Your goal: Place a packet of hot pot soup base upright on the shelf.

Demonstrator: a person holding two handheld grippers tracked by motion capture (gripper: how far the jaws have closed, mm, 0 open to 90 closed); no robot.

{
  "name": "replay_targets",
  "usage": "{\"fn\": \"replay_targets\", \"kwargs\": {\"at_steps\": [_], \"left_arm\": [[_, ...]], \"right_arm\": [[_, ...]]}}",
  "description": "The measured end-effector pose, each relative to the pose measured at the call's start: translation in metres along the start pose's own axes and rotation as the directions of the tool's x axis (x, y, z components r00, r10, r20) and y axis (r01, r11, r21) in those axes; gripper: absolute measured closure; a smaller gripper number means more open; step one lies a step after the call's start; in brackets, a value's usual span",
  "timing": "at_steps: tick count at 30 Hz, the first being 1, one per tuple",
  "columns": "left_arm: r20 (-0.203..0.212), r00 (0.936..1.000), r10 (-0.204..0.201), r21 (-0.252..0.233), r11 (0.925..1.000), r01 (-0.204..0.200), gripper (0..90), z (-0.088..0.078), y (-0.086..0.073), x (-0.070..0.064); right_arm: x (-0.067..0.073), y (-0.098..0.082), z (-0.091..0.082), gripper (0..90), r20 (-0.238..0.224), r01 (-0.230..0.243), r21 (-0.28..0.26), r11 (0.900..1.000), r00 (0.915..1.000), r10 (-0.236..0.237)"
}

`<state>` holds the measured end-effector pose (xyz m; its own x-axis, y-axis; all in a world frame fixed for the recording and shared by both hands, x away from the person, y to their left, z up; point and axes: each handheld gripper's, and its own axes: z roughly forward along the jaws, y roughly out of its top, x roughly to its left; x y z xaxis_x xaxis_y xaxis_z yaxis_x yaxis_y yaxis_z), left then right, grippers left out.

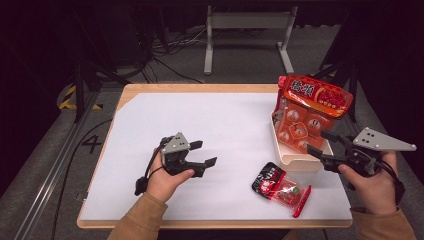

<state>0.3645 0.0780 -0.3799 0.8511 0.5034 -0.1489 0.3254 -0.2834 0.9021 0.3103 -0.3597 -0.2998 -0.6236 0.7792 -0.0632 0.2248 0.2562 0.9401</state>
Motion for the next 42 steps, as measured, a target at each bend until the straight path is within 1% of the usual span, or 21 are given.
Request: {"fn": "replay_targets", "kwargs": {"at_steps": [4, 7, 10, 12, 13, 15, 16, 17, 20, 22, 24, 25, 26, 27, 30, 32, 34, 36, 38, 40, 42], "left_arm": [[0.045, 0.9989, 0.011, 0.016, 0.9998, -0.012, 23.4, 0.015, 0.001, -0.009], [0.068, 0.9977, 0.007, 0.023, 0.9997, -0.009, 22.8, 0.028, 0.002, -0.016], [0.090, 0.9960, 0.005, 0.042, 0.9991, -0.008, 22.7, 0.042, 0.001, -0.024], [0.122, 0.9925, 0.009, 0.046, 0.9988, -0.015, 22.6, 0.053, -0.001, -0.030], [0.142, 0.9897, 0.011, 0.041, 0.9990, -0.017, 22.6, 0.058, -0.002, -0.033], [0.156, 0.9878, 0.005, 0.038, 0.9992, -0.011, 22.3, 0.068, -0.004, -0.037], [0.165, 0.9862, -0.006, 0.041, 0.9992, -0.001, 22.4, 0.072, -0.005, -0.039], [0.178, 0.9841, -0.007, 0.043, 0.9991, 0.000, 22.4, 0.078, -0.007, -0.040], [0.183, 0.9829, -0.018, 0.067, 0.9978, 0.006, 22.6, 0.088, -0.012, -0.046], [0.196, 0.9803, -0.021, 0.093, 0.9957, 0.003, 23.1, 0.095, -0.016, -0.047], [0.201, 0.9793, -0.029, 0.115, 0.9934, 0.006, 23.9, 0.099, -0.019, -0.047], [0.201, 0.9793, -0.029, 0.115, 0.9934, 0.006, 24.0, 0.099, -0.019, -0.047], [0.213, 0.9758, -0.050, 0.135, 0.9906, 0.021, 24.5, 0.103, -0.024, -0.047], [0.213, 0.9758, -0.050, 0.135, 0.9906, 0.021, 24.7, 0.103, -0.024, -0.047], [0.219, 0.9737, -0.062, 0.173, 0.9847, 0.024, 24.8, 0.111, -0.029, -0.048], [0.227, 0.9719, -0.061, 0.173, 0.9846, 0.021, 24.7, 0.116, -0.031, -0.049], [0.232, 0.9709, -0.058, 0.185, 0.9826, 0.014, 23.7, 0.120, -0.032, -0.051], [0.241, 0.9683, -0.064, 0.184, 0.9828, 0.020, 23.5, 0.124, -0.033, -0.051], [0.242, 0.9681, -0.065, 0.197, 0.9802, 0.017, 23.8, 0.125, -0.033, -0.052], [0.239, 0.9686, -0.067, 0.201, 0.9794, 0.018, 24.9, 0.125, -0.033, -0.053], [0.246, 0.9662, -0.076, 0.215, 0.9763, 0.022, 25.7, 0.127, -0.033, -0.053]], "right_arm": [[0.001, 0.000, 0.001, 30.9, -0.005, 0.007, -0.002, 1.000, 1.0000, -0.007], [0.002, 0.000, 0.002, 30.9, -0.009, 0.008, 0.000, 1.000, 0.9999, -0.008], [0.002, -0.001, 0.003, 30.9, -0.008, 0.006, 0.004, 1.000, 0.9999, -0.006], [0.002, -0.001, 0.004, 30.9, -0.009, 0.008, 0.004, 1.000, 0.9999, -0.008], [0.003, -0.001, 0.004, 30.9, -0.009, 0.011, 0.006, 1.000, 0.9999, -0.011], [0.005, -0.001, 0.004, 30.8, -0.017, 0.012, 0.004, 1.000, 0.9998, -0.012], [0.005, -0.001, 0.005, 30.8, -0.019, 0.015, 0.006, 1.000, 0.9997, -0.015], [0.005, -0.001, 0.005, 30.8, -0.021, 0.015, 0.007, 1.000, 0.9997, -0.015], [0.005, -0.001, 0.006, 30.8, -0.023, 0.015, 0.010, 1.000, 0.9996, -0.014], [0.006, -0.002, 0.006, 30.7, -0.024, 0.013, 0.012, 1.000, 0.9996, -0.012], [0.005, -0.002, 0.006, 30.6, -0.022, 0.014, 0.011, 1.000, 0.9997, -0.013], [0.005, -0.002, 0.005, 30.5, -0.023, 0.012, 0.009, 1.000, 0.9997, -0.012], [0.005, -0.002, 0.005, 30.5, -0.024, 0.010, 0.007, 1.000, 0.9997, -0.009], [0.005, -0.002, 0.005, 30.5, -0.024, 0.010, 0.007, 1.000, 0.9997, -0.009], [0.004, -0.002, 0.006, 30.5, -0.020, 0.008, 0.010, 1.000, 0.9998, -0.008], [0.005, -0.003, 0.007, 30.5, -0.026, 0.008, 0.015, 1.000, 0.9996, -0.008], [0.005, -0.003, 0.008, 30.4, -0.037, 0.008, 0.017, 1.000, 0.9993, -0.008], [0.005, -0.003, 0.008, 30.3, -0.038, 0.006, 0.016, 1.000, 0.9993, -0.006], [0.004, -0.004, 0.008, 30.3, -0.038, 0.004, 0.017, 1.000, 0.9993, -0.003], [0.004, -0.004, 0.009, 30.3, -0.042, 0.003, 0.017, 1.000, 0.9991, -0.002], [0.004, -0.005, 0.010, 30.3, -0.043, 0.002, 0.020, 1.000, 0.9991, -0.001]]}}
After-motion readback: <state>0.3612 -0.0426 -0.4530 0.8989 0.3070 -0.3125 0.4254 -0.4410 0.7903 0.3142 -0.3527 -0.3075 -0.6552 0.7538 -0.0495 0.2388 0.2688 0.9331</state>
